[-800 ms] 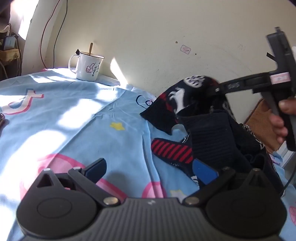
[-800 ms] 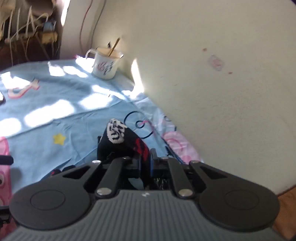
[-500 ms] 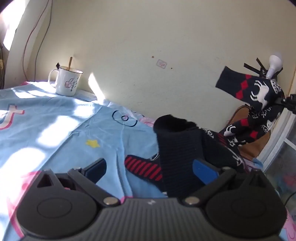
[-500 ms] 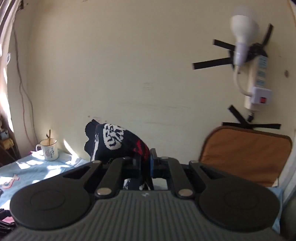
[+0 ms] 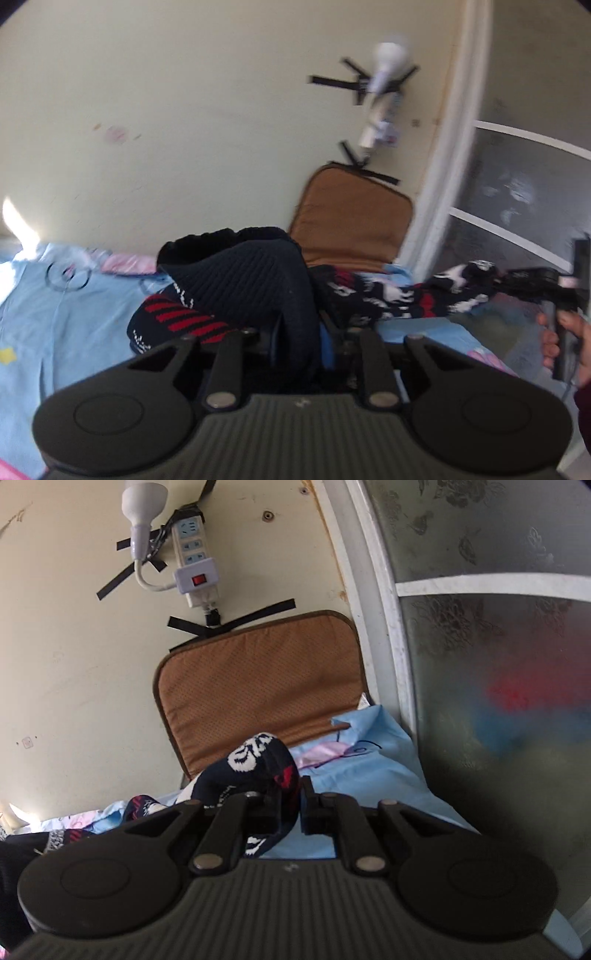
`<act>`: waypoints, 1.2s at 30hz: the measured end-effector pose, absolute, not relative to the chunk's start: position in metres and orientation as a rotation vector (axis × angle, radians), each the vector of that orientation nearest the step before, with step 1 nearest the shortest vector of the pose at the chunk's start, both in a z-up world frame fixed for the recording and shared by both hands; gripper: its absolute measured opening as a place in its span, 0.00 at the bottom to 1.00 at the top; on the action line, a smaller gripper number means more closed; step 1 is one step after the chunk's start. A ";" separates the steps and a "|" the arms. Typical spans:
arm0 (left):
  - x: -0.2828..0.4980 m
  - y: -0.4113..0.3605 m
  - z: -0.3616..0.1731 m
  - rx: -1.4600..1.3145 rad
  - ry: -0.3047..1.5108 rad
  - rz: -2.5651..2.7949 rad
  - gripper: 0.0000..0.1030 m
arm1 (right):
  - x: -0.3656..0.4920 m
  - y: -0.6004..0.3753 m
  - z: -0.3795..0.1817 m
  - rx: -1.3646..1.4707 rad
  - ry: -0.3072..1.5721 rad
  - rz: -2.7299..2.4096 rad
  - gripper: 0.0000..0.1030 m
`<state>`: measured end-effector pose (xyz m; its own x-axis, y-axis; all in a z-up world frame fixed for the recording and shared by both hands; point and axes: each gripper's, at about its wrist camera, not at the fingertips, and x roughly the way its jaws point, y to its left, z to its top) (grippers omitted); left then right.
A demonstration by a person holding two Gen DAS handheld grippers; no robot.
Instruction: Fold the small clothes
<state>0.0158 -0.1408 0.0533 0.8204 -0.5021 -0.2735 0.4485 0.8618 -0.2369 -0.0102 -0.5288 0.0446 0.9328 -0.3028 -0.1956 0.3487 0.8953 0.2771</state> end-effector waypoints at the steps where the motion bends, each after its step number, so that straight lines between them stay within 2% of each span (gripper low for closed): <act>1: 0.002 -0.159 0.059 -0.092 0.299 -0.595 0.12 | -0.009 -0.529 0.043 0.309 0.148 -0.345 0.12; 2: -0.009 -0.177 0.062 -0.030 0.285 -0.709 0.08 | -0.007 -0.531 0.041 0.310 0.145 -0.349 0.12; 4: -0.036 -0.209 0.052 0.117 0.269 -0.898 0.09 | -0.004 -0.535 0.037 0.333 0.140 -0.346 0.12; 8: -0.070 -0.244 0.032 0.285 0.282 -0.991 0.20 | -0.001 -0.536 0.037 0.346 0.130 -0.332 0.12; 9: -0.071 -0.242 0.031 0.281 0.289 -0.975 0.23 | -0.001 -0.536 0.037 0.343 0.128 -0.329 0.12; 10: -0.069 -0.230 0.036 0.248 0.301 -0.949 0.29 | -0.002 -0.536 0.037 0.338 0.127 -0.325 0.12; 11: -0.063 -0.222 0.041 0.211 0.309 -0.920 0.40 | -0.004 -0.537 0.037 0.334 0.125 -0.325 0.12; 12: -0.056 -0.209 0.048 0.158 0.314 -0.897 0.43 | -0.006 -0.538 0.037 0.331 0.123 -0.328 0.12; 15: -0.032 -0.168 0.059 0.014 0.304 -0.814 0.49 | -0.009 -0.545 0.033 0.353 0.120 -0.351 0.12; 18: 0.015 -0.135 0.060 -0.084 0.380 -0.618 0.49 | -0.012 -0.554 0.027 0.402 0.110 -0.375 0.12; 23: 0.101 -0.126 0.017 -0.154 0.677 -0.425 0.41 | -0.016 -0.553 0.022 0.431 0.101 -0.365 0.12; 28: 0.134 -0.150 -0.019 -0.163 0.801 -0.395 0.41 | -0.024 -0.546 0.026 0.404 0.098 -0.356 0.12; 29: 0.137 -0.155 -0.022 -0.174 0.803 -0.383 0.32 | -0.026 -0.545 0.026 0.405 0.097 -0.354 0.12; 31: 0.139 -0.159 -0.019 -0.180 0.795 -0.343 0.04 | -0.029 -0.543 0.028 0.397 0.096 -0.350 0.12; 33: 0.137 -0.154 -0.009 -0.227 0.782 -0.305 0.04 | -0.032 -0.540 0.032 0.388 0.086 -0.346 0.12; 36: 0.124 -0.119 0.030 -0.275 0.649 -0.230 0.04 | -0.037 -0.533 0.042 0.371 0.049 -0.334 0.12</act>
<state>0.1244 -0.1185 0.0299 0.7733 -0.2949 -0.5613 0.1246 0.9387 -0.3215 -0.0373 -0.5332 0.0418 0.9441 -0.3114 -0.1077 0.3293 0.8780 0.3475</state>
